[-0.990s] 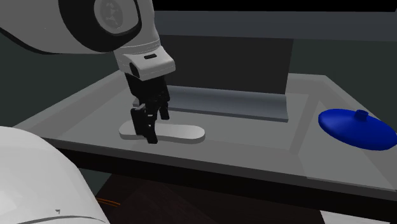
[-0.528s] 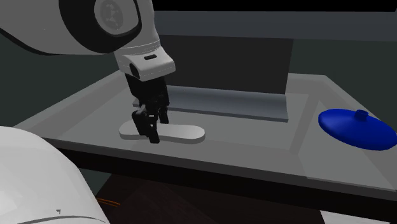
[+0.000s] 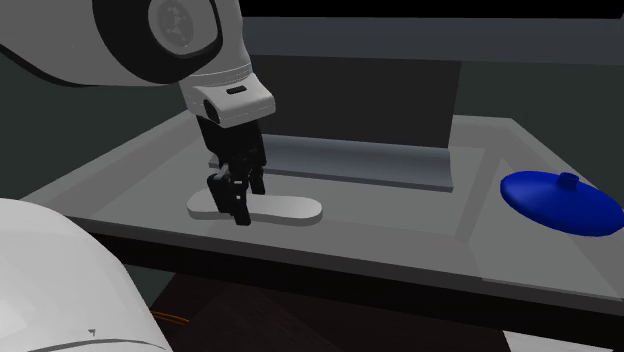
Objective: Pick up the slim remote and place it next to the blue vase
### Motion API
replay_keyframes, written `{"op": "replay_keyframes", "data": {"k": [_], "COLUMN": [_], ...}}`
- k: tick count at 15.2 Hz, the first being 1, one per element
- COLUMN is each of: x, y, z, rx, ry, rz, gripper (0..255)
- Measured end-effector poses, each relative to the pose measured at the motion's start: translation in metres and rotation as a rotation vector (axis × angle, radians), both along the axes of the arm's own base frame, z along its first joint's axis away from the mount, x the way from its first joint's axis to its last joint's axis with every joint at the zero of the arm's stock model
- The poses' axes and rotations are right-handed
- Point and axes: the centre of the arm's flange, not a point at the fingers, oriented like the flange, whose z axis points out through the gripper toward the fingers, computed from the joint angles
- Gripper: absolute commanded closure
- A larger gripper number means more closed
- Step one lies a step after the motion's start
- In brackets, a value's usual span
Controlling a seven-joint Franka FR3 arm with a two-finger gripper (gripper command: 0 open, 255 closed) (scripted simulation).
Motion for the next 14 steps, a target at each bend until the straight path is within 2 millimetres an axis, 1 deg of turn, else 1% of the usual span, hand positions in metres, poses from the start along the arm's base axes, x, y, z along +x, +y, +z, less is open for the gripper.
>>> {"op": "replay_keyframes", "data": {"k": [2,5,14], "x": [-0.001,0.000,0.000], "y": [0.000,-0.001,0.000], "z": [0.002,0.015,0.063], "rx": [0.000,0.000,0.000], "ry": [0.000,0.000,0.000], "rz": [0.000,0.000,0.000], "gripper": [255,255,255]}}
